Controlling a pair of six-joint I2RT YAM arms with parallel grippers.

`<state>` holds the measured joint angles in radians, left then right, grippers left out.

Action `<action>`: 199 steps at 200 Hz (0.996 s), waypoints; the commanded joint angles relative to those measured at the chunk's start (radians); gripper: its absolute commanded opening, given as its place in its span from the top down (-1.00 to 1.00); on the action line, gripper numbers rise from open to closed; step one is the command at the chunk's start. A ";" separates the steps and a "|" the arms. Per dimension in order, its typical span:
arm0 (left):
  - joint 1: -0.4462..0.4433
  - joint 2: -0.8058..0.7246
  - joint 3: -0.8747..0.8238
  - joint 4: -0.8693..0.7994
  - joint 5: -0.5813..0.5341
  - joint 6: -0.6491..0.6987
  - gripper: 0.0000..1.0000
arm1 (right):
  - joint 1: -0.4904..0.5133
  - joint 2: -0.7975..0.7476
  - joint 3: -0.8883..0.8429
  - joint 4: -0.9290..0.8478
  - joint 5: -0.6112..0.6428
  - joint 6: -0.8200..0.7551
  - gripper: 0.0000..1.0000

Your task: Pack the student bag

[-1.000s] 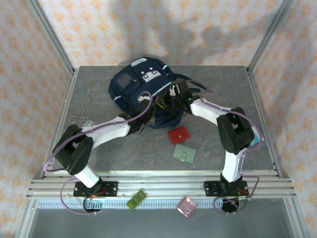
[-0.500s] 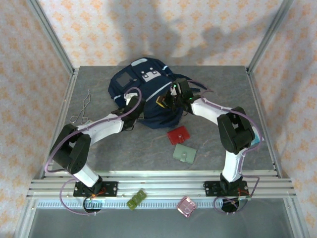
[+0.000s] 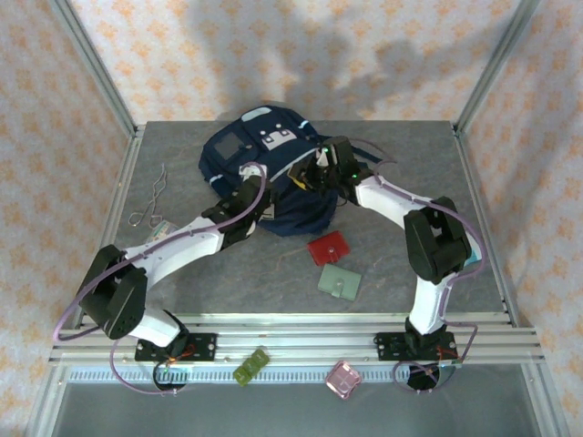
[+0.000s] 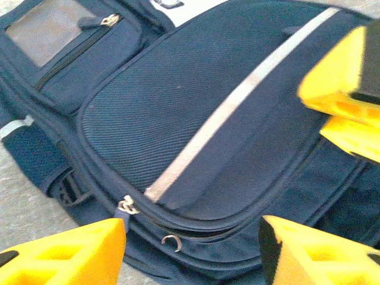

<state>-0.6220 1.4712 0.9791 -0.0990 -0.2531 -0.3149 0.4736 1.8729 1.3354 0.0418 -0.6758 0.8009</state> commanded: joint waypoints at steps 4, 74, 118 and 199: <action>-0.021 0.042 0.027 0.024 0.009 0.108 -0.29 | -0.010 -0.053 0.028 0.109 -0.035 0.006 0.40; -0.028 0.194 0.126 0.038 -0.233 0.165 0.15 | -0.013 -0.088 -0.016 0.190 -0.074 0.041 0.40; -0.019 0.178 0.184 0.033 -0.244 0.177 1.00 | -0.021 -0.162 -0.080 0.033 -0.033 -0.083 0.31; 0.010 0.158 0.262 -0.052 -0.117 0.130 1.00 | -0.094 -0.416 -0.351 -0.392 0.249 -0.292 0.17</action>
<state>-0.6205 1.6752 1.1980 -0.1532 -0.3958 -0.1539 0.3782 1.5112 1.0512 -0.1589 -0.5716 0.6029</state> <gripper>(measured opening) 0.055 0.423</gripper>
